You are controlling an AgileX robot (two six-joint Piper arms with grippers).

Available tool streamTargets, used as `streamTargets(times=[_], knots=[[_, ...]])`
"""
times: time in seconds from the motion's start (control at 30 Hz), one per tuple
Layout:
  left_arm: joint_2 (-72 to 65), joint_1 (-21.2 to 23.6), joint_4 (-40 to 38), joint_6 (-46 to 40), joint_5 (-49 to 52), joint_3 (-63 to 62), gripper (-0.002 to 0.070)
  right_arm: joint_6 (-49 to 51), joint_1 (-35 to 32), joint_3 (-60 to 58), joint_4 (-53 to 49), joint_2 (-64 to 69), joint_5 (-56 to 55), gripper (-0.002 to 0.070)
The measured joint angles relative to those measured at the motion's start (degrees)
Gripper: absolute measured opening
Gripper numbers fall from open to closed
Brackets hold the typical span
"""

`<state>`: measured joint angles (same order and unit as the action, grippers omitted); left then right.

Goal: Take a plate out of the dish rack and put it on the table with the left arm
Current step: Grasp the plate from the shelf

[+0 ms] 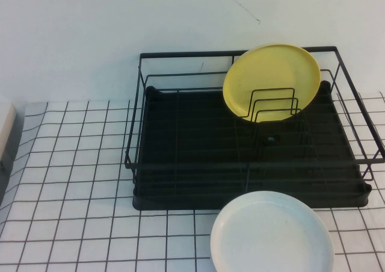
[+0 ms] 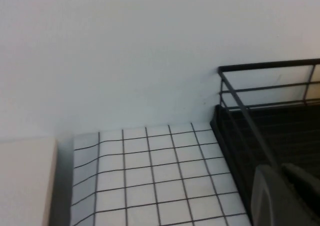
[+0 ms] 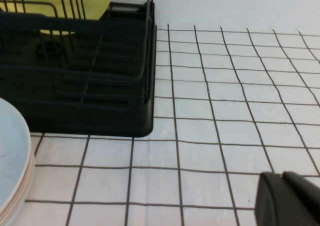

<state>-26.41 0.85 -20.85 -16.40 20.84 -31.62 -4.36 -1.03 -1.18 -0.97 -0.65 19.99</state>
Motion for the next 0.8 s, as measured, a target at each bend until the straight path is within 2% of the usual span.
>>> streamTargets(times=[0.4,0.5,0.6,0.7,0.8], knots=[[-31.22,-0.47,-39.6,-42.28,10.65,-22.98,-0.0004,0.0,0.0,0.0,0.0,0.0,0.0,-0.0003],[-38.27,-3.1,-45.4,-50.66,11.73,-29.03,-0.0003,0.0,0.0,0.0,0.0,0.0,0.0,-0.0003],[-45.65,-7.14,-46.89,-55.87,11.73,-34.93,0.0015,0.0,0.0,0.0,0.0,0.0,0.0,-0.0003],[-53.53,-11.02,-47.26,-59.26,11.73,-41.14,0.0111,0.0,0.0,0.0,0.0,0.0,0.0,-0.0003],[-60.76,-14.26,-47.37,-60.84,11.62,-46.74,0.0304,0.0,0.0,0.0,0.0,0.0,0.0,-0.0003]])
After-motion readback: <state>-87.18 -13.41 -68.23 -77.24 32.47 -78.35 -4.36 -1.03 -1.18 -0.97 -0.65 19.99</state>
